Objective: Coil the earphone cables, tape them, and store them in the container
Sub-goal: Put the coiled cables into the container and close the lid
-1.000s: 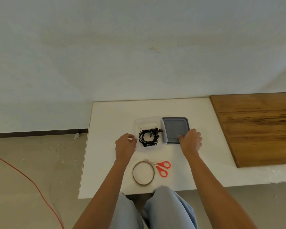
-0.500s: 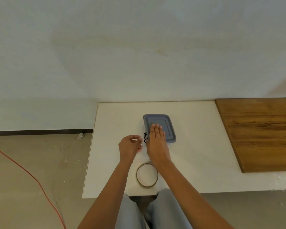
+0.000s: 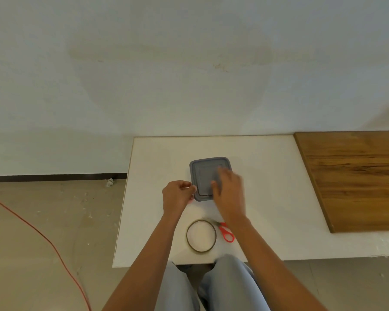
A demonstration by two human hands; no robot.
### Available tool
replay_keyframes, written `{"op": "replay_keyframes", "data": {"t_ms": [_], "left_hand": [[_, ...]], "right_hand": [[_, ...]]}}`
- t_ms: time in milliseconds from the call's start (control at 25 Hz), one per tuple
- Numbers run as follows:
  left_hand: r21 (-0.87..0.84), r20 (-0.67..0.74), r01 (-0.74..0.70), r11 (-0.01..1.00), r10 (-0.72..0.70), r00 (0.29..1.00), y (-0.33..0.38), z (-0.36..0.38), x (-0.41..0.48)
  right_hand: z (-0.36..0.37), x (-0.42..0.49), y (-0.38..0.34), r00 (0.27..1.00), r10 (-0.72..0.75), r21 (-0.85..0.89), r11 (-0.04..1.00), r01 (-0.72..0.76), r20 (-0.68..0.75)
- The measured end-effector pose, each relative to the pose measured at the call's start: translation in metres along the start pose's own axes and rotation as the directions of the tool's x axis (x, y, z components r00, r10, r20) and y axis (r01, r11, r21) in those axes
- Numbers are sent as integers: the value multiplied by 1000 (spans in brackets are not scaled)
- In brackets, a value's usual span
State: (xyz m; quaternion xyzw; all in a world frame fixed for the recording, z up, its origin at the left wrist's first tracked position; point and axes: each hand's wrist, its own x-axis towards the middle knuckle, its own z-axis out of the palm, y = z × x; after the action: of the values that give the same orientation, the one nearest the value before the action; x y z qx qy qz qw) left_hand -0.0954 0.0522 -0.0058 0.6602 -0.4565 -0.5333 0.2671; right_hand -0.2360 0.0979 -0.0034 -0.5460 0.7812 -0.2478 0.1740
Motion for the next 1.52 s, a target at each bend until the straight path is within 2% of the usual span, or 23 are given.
{"op": "replay_keyframes", "data": {"t_ms": [40,80,120,160,320,640,800,920,1000,1080,1160,1280,1400,1520], "left_hand": [[26,-2,-3,1000,3,1000,1,1,1],[57,-2,-5,998,5,1000,2,1,2],[81,-1,2,997,-2,1000,3,1,3],[86,5,22,996,-22,1000,2,2,4],[25,44,120,992,-122,992,7,6,8],[108,31,93,990,-96,995,-3,16,16],[131,43,143,981,-150,988,-1,20,20],[79,94,194,978,-201,975,3,16,19],[6,141,239,971,-237,961,6,9,19],[-28,195,260,965,-250,948,11,3,27],[44,162,183,982,-188,969,16,5,37],[153,-10,23,988,-22,1000,20,25,35],[198,-144,-43,979,72,987,11,41,31],[232,-184,-89,969,133,974,5,42,39]], "right_hand": [[-6,7,11,991,119,2,993,-119,-60],[-9,13,21,970,242,67,969,-239,-38],[-9,17,27,944,325,175,928,-330,56],[-6,18,33,927,346,256,892,-373,143],[3,18,42,931,304,313,881,-356,203],[7,23,53,948,236,261,921,-288,212],[9,23,55,948,235,265,920,-289,216],[3,28,57,930,268,248,911,-330,253],[-6,40,55,893,336,149,908,-392,298],[-14,55,50,866,422,-53,904,-424,269],[-11,66,43,870,446,-61,894,-444,211],[8,67,33,875,452,131,870,-476,175],[23,59,30,890,445,212,864,-457,102],[25,60,33,902,426,288,857,-428,72]]}}
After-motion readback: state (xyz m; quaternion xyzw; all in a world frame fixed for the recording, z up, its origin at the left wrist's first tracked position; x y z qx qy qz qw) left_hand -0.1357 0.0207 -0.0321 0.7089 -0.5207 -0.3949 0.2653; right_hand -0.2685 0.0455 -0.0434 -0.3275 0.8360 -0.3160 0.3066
